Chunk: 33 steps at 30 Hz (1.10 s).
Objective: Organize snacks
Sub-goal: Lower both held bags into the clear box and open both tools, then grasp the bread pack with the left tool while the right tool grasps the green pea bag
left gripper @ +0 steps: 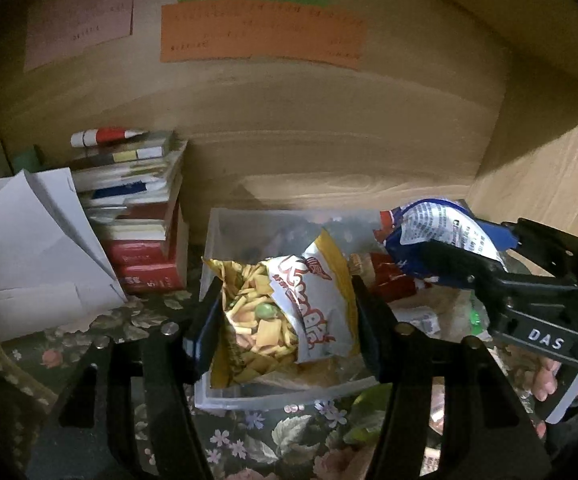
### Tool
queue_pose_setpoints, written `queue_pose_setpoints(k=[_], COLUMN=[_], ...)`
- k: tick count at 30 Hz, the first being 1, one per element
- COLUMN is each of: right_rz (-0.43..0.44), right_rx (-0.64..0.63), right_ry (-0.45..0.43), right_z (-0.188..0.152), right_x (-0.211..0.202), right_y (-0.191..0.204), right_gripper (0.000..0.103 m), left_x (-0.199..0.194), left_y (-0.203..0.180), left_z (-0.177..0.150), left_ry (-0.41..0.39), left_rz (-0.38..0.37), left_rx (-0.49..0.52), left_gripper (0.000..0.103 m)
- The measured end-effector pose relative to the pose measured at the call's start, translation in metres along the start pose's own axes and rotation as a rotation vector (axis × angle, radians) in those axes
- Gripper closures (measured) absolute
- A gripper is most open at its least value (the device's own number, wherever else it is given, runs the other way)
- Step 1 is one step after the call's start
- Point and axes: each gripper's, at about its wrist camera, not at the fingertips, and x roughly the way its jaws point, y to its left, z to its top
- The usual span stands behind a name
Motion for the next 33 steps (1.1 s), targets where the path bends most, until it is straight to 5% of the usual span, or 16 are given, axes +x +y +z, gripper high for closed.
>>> queue_pose_setpoints(k=[7,21,33], right_rz=[0.019,0.026,0.079], right_rx=[0.009,0.0,0.029], right_ry=[-0.007,-0.067,0.005], right_z=[0.001,-0.015,-0.076], right_x=[-0.007,-0.06,-0.085], right_y=[-0.001,0.007,0.012], right_gripper=[0.052,0.046,0.044], left_x=[0.002,-0.053,-0.069], left_y=[0.0,-0.016,-0.028], left_z=[-0.001,-0.008,-0.068], left_ry=[0.004,-0.1,-0.003], left_rz=[0.002,0.043,0.033], left_rx=[-0.014,0.013,0.009], left_gripper=[0.038,0.011,0.008])
